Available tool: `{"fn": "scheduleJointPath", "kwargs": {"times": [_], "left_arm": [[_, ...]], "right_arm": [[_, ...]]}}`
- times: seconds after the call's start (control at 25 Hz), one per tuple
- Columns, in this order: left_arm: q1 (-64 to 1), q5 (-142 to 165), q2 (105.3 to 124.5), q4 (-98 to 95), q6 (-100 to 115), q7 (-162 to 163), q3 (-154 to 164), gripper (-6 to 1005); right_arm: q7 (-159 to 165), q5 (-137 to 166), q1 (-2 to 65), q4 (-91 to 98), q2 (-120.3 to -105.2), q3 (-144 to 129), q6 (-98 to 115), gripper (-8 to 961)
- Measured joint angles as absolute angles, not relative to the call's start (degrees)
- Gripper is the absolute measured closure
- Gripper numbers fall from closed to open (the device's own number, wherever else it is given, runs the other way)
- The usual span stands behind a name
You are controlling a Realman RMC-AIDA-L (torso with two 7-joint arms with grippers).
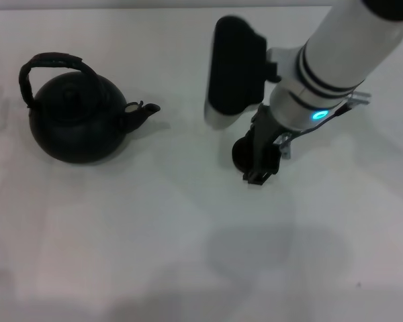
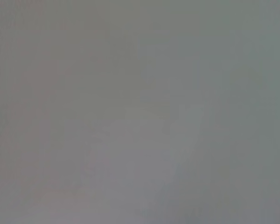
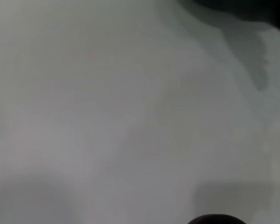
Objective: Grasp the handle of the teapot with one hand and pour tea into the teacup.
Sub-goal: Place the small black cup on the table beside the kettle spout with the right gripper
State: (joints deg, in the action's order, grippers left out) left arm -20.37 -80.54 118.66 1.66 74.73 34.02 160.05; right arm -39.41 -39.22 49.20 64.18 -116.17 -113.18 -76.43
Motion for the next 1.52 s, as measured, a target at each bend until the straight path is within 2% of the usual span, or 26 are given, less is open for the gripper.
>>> {"fn": "scheduleJointPath", "kwargs": {"times": [0.44,1.52], "left_arm": [[-21.7,-80.7,118.65,1.7,74.3,34.0,160.2,399],[-21.5,-80.4,118.5,1.7,74.1,34.0,160.4,398]], "right_arm": [[-38.8,-44.7,52.3,59.7,-116.2,-119.0,-72.9,200],[-37.9,-45.6,52.1,60.1,-116.19,-122.4,-70.7,166]]}}
